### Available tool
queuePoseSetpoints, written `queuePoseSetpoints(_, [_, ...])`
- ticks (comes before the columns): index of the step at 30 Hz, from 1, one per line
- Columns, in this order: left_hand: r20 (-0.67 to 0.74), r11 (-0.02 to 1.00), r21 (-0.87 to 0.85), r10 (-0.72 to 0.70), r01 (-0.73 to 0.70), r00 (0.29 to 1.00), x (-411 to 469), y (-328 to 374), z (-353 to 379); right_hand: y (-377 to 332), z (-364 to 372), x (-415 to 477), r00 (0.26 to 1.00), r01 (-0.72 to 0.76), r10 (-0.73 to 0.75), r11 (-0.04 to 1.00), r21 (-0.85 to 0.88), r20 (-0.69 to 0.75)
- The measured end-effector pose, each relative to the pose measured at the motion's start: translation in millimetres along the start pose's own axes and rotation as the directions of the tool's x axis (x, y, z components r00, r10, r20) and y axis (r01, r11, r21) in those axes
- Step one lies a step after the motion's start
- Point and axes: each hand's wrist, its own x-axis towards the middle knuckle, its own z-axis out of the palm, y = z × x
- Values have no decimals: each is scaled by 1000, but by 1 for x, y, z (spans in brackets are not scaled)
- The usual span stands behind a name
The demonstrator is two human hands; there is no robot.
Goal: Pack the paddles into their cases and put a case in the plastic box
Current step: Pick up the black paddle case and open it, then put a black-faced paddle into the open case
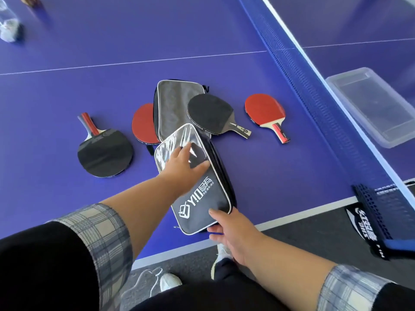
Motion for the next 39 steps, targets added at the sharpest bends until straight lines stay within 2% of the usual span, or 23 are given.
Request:
queuePoseSetpoints(2, [-42,972,-227,-73,62,996,-22,9,-1,-4,12,-8,983,186,-179,955,-231,49])
queuePoseSetpoints(4, [-45,949,-311,-71,54,996,-45,10,-6,-6,28,-15,938,344,-304,864,-367,165])
queuePoseSetpoints(6, [-56,960,-278,-46,29,997,-66,3,-18,-3,50,-22,876,476,-366,760,-442,314])
queuePoseSetpoints(8, [-73,973,-229,-52,34,996,-86,-9,-33,1,71,-27,831,545,-360,682,-488,425])
queuePoseSetpoints(13, [-179,983,-160,-121,92,976,-117,-47,-61,15,117,-29,770,627,-328,550,-552,547])
queuePoseSetpoints(15, [-254,987,-145,-107,72,961,-122,-62,-70,18,129,-25,748,661,-351,465,-589,563])
queuePoseSetpoints(16, [-296,993,-95,-92,66,951,-125,-70,-74,19,133,-22,750,661,-342,411,-627,567])
queuePoseSetpoints(18, [-365,985,127,-64,117,929,-131,-90,-80,21,135,-14,794,605,-277,277,-747,541])
queuePoseSetpoints(20, [-358,912,386,7,141,934,-135,-111,-84,27,131,-3,860,504,-202,194,-841,469])
queuePoseSetpoints(22, [-250,784,609,51,117,967,-137,-130,-83,32,126,4,906,422,-132,188,-887,403])
queuePoseSetpoints(24, [-88,700,713,23,47,996,-138,-144,-77,38,123,11,931,364,-89,168,-916,354])
queuePoseSetpoints(27, [192,736,672,-65,-83,979,-138,-154,-55,45,122,16,939,341,-98,144,-929,330])
queuePoseSetpoints(30, [364,747,648,-132,-149,922,-134,-149,-33,48,121,19,934,349,-136,149,-925,331])
queuePoseSetpoints(34, [407,740,654,-172,-155,897,-128,-137,-15,45,111,18,926,366,-158,166,-916,342])
queuePoseSetpoints(39, [393,749,620,-36,-236,919,-113,-106,-10,21,75,5,919,363,-251,241,-900,303])
